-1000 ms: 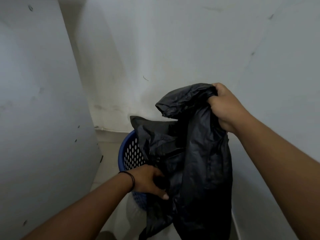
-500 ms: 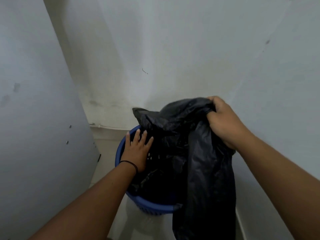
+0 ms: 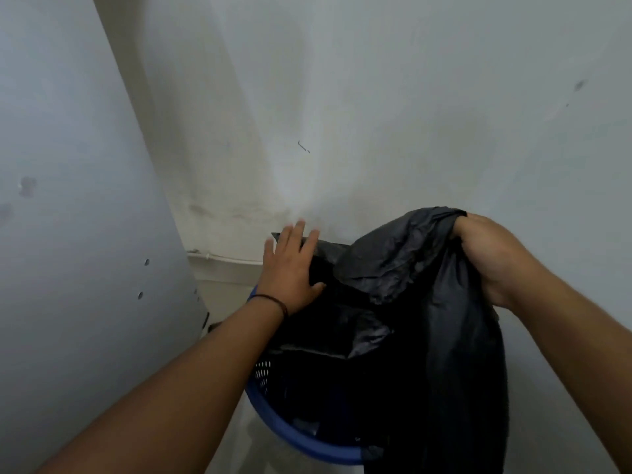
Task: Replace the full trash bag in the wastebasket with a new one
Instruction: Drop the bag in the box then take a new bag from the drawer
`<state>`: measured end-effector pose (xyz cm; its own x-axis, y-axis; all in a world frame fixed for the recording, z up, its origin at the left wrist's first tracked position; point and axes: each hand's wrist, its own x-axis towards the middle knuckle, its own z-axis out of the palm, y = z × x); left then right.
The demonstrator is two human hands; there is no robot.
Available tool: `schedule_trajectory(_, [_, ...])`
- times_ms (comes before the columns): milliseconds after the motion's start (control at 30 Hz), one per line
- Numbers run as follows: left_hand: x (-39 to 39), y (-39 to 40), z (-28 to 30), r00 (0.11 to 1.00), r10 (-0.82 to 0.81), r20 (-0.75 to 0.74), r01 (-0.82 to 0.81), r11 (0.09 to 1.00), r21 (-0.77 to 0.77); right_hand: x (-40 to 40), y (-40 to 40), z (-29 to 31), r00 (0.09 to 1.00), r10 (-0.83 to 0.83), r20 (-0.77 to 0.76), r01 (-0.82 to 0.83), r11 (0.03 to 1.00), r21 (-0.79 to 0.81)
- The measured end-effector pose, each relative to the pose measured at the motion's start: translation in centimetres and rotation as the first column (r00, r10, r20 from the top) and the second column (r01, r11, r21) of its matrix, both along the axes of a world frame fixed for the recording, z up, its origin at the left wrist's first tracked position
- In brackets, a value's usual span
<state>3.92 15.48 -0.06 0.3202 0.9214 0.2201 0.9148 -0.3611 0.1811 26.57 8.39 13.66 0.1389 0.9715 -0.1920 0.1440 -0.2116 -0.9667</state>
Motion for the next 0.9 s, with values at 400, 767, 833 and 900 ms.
schedule_trajectory(400, [1.0,-3.1,2.7,0.958,-0.283,-0.041,0.285,0.954,0.089,1.7,0.8,3.3,0.993,-0.115,-0.039,0.119,0.987,0.108])
schedule_trajectory(767, [-0.6,-7.7,2.5,0.881,0.018,0.472,0.275,0.794,-0.542,-3.5,-0.5,2.8,0.876,-0.03,-0.482,0.012,0.999,-0.039])
schedule_trajectory(833, [-0.3,-8.5,2.9,0.888,-0.034,0.458,0.324,0.753,-0.572,-4.2,-0.6,2.8,0.874,0.005,-0.487,-0.046,0.996,-0.071])
schedule_trajectory(900, [0.2,-9.3,2.2,0.964,-0.198,0.177,0.266,0.725,-0.635,-4.6,-0.6,2.8,0.897,0.017,-0.441,-0.076,0.991,-0.115])
